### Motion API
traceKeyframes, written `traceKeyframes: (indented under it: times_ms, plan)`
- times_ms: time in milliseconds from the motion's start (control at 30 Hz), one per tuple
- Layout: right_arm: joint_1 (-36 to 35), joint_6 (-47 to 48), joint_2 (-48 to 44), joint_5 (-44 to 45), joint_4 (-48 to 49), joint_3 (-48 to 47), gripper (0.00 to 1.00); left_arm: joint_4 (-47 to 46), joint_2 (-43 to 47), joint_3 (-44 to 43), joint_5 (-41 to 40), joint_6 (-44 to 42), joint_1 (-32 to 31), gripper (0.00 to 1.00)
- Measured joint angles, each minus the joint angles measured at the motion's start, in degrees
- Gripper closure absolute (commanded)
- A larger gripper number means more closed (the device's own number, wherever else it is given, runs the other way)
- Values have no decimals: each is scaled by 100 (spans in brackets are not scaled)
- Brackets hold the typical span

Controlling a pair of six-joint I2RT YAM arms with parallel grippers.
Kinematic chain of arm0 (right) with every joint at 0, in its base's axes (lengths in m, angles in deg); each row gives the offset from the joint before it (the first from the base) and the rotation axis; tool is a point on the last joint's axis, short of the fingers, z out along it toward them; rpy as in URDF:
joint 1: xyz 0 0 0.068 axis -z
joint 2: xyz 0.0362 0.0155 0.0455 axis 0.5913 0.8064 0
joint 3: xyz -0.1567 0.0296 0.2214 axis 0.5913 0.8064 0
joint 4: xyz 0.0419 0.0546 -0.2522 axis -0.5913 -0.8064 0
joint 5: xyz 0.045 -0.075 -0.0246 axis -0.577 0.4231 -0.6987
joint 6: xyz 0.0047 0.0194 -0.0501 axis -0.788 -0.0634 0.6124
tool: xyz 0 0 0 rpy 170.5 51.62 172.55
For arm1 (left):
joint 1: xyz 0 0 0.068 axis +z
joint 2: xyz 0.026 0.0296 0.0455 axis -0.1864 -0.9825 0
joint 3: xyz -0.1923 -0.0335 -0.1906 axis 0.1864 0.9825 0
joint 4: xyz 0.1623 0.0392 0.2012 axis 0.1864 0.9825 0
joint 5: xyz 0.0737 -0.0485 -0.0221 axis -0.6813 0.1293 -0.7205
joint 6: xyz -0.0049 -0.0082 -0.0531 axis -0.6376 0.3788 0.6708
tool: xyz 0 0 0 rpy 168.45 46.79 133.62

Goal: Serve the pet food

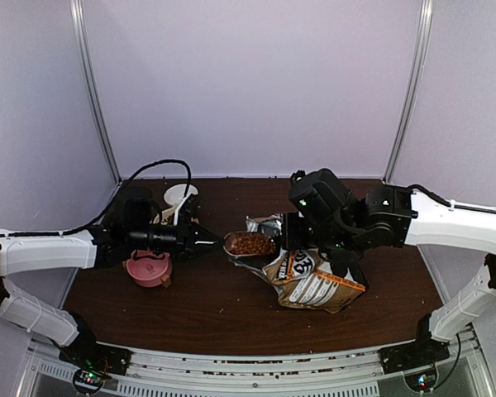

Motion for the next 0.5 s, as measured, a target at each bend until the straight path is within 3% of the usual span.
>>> traceKeyframes:
  times_ms: [500]
  plan:
    - [22,-4,-146,-46,114,133,100,-1145,299,522,258,793,74,100]
